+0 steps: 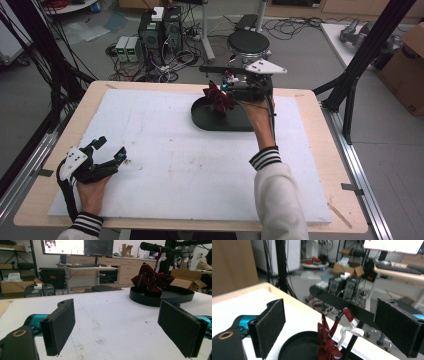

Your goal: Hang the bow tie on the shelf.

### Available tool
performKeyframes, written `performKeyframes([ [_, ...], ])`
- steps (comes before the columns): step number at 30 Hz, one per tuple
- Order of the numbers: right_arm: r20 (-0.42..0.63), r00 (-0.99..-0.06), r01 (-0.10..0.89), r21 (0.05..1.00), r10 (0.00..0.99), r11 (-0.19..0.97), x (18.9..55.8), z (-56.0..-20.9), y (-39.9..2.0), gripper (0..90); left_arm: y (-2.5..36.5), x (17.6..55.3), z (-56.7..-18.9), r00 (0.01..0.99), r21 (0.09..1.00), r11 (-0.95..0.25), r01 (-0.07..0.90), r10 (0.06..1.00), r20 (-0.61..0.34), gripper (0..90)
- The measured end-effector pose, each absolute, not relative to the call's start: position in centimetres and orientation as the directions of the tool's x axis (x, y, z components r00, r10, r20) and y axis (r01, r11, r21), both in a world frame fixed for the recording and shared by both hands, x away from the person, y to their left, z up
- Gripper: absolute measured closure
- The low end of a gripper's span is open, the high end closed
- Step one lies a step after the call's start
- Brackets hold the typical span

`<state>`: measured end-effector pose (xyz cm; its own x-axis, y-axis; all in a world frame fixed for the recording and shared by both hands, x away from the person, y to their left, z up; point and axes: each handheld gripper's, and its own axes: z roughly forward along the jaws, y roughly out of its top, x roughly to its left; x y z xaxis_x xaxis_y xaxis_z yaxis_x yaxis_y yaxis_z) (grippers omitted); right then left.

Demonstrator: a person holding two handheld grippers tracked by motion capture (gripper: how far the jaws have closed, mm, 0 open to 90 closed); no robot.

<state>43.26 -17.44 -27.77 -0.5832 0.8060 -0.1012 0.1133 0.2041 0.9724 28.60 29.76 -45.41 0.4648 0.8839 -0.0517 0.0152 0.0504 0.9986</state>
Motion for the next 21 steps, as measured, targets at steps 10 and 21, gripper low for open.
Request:
performKeyframes([
  [10,-0.097,-0.574,0.072,0.983,0.813,0.169,35.8,-29.2,-22.2,9.3,29.7,28.6,-45.4,0.468,0.999,0.048,0.013,0.882,-0.048,14.9],
  [21,-0.097,-0.497,0.077,0.985,0.862,0.155,28.3,-37.0,-26.7,9.3,29.6,28.6,-45.4,0.467,0.999,0.044,0.010,0.883,-0.043,14.9],
])
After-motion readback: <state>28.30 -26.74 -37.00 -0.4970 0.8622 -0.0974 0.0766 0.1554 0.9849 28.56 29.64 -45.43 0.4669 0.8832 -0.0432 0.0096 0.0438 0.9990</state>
